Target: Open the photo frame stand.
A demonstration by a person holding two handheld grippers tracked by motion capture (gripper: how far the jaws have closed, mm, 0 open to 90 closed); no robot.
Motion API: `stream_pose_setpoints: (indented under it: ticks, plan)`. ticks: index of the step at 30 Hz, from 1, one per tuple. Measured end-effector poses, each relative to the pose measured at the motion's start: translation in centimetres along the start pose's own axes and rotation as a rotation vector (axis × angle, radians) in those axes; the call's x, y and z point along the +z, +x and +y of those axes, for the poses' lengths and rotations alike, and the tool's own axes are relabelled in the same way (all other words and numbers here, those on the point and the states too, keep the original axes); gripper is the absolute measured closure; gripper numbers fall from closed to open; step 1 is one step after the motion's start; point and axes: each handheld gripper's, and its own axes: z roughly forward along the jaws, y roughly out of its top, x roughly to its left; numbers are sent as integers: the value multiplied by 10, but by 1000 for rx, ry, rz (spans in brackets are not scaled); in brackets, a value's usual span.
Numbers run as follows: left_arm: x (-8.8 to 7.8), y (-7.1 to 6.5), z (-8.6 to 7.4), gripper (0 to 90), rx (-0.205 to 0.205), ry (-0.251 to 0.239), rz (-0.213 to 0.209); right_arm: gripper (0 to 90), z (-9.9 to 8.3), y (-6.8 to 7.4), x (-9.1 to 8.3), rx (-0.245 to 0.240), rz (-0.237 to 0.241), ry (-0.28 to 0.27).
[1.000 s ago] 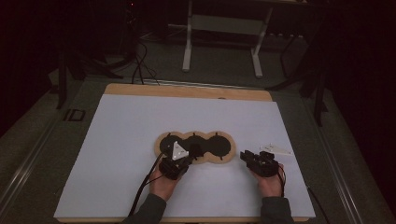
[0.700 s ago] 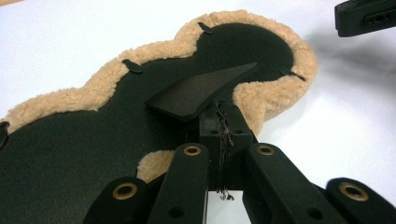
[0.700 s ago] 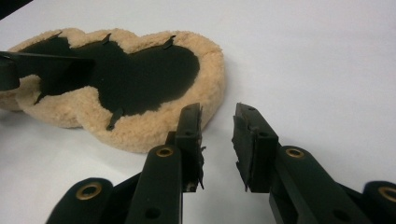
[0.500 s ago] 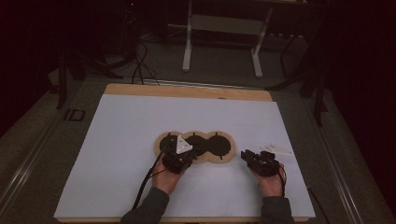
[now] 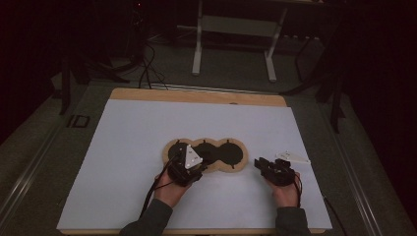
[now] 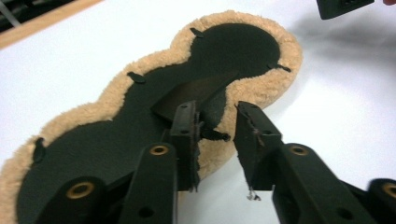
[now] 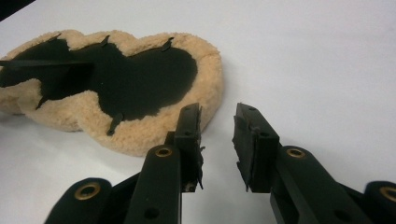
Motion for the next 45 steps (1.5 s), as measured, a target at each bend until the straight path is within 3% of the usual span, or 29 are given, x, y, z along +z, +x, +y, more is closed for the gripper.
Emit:
stream_pose_setpoints:
  ticks: [3,6,7,9,19,24,30,33,45]
  plan:
    - [0,1,2,607,8,2,38,708,0,-2,-1,8,0,-3]
    - [6,5,5,560,9,43,12,707,0,-2,-2,9,0,-4]
    - [9,5,6,560,25,77,10,707,0,-2,-2,9,0,-4]
    - [15,5,6,543,51,98,20,707,0,-2,-1,10,0,-2]
    - [34,9,13,511,139,161,34,704,-1,-3,-1,13,-1,-1]
    - [42,14,19,520,156,164,8,702,-1,-2,0,11,0,5]
    - [49,14,26,536,204,193,3,696,-1,-2,0,14,6,8]
    - [50,13,26,550,211,192,7,695,-1,-3,0,14,6,8]
    - [53,8,32,650,308,213,39,683,-2,-1,2,8,9,14]
